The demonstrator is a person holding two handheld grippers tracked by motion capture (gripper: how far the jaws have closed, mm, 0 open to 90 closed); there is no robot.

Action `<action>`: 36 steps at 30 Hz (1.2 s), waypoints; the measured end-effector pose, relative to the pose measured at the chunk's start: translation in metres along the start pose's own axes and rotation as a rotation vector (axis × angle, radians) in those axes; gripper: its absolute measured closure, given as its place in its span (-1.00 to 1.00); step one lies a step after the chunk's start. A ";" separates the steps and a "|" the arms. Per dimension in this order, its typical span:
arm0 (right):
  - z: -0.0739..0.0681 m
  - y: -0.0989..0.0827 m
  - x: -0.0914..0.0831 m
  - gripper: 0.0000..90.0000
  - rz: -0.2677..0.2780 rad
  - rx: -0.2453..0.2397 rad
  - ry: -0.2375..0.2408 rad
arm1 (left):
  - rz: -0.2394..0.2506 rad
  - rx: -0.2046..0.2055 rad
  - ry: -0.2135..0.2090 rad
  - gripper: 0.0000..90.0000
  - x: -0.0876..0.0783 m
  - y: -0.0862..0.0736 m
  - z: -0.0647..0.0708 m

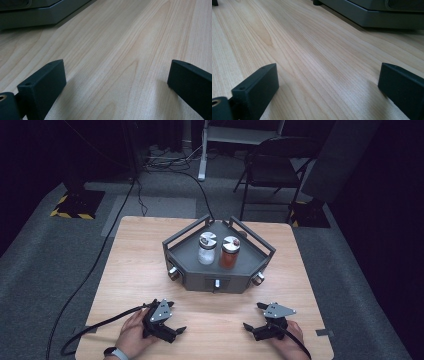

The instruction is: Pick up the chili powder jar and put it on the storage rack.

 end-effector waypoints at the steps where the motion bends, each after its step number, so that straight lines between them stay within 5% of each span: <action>1: 0.000 0.000 0.000 -0.93 0.000 0.000 0.000 | 0.000 0.000 0.000 -0.96 0.000 0.000 0.000; 36: 0.000 0.000 0.000 -0.93 -0.001 0.003 -0.004 | -0.002 -0.009 0.011 -0.97 0.000 0.000 0.001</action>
Point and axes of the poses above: each handheld gripper's, and its own axes: x roughly forward along the jaws, y roughly out of its top, z roughly to its right, the point moved 6 cm from there along x, roughly forward along the jaws, and after that the axes turned 3 degrees about -z, right-handed, at the moved point
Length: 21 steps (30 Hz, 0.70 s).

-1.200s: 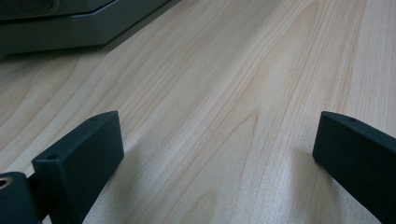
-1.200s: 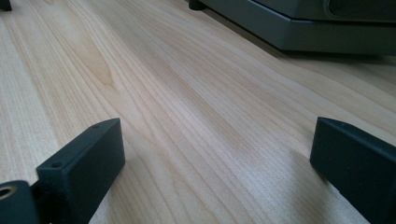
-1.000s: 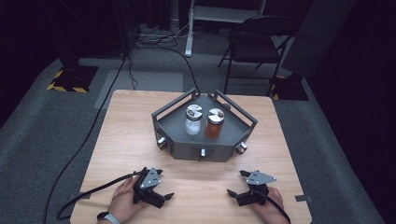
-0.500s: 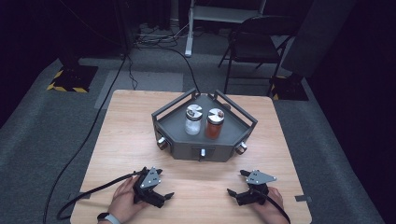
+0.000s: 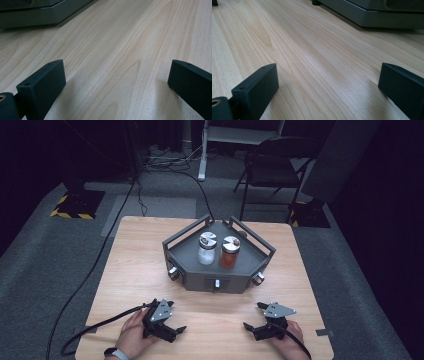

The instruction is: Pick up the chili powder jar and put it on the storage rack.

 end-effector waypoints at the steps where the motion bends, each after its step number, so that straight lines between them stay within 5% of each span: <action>1: 0.000 0.000 0.000 -0.93 0.000 0.000 0.000 | 0.000 0.000 0.000 -0.97 0.000 0.000 0.000; 21: 0.000 0.000 0.000 -0.93 0.000 0.000 0.000 | -0.004 -0.002 0.004 -0.99 0.000 0.000 0.000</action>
Point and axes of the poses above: each handheld gripper's, and its own axes: x roughly forward along the jaws, y roughly out of its top, z roughly to its right, the point moved 6 cm from there along x, roughly forward along the jaws, and after that the axes turned 3 degrees about -z, right-handed, at the moved point
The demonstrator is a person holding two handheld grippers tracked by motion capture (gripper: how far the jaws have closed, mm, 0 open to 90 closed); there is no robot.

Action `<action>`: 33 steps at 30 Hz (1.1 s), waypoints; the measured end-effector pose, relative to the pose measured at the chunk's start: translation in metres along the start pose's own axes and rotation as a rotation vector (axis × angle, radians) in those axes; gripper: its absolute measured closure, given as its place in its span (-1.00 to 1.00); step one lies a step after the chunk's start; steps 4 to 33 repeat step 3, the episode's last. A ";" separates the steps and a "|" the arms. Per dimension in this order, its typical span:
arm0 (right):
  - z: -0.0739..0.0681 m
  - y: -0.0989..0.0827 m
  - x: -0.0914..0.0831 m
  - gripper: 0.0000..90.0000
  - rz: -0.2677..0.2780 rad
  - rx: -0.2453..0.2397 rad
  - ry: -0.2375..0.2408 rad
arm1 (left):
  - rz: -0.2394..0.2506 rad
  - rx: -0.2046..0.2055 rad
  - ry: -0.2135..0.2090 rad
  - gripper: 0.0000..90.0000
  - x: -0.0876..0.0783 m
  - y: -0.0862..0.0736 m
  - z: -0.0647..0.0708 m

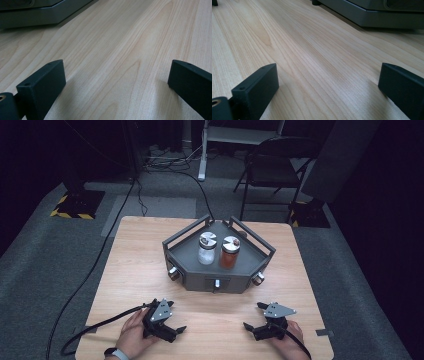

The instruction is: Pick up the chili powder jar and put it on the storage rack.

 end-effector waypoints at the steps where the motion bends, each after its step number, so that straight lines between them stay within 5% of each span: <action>1: 0.000 0.000 0.000 -0.93 0.000 0.000 0.000 | 0.000 0.001 0.000 -1.00 0.000 0.000 0.000; 33: 0.000 0.000 0.000 -0.93 0.000 0.000 0.000 | -0.001 0.001 0.000 -1.00 0.000 0.000 0.000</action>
Point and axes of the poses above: each handheld gripper's, and its own axes: x roughly forward along the jaws, y roughly out of its top, z roughly to its right, the point moved 6 cm from there along x, roughly forward along the jaws, and after that the axes turned 3 degrees about -z, right-handed, at the moved point
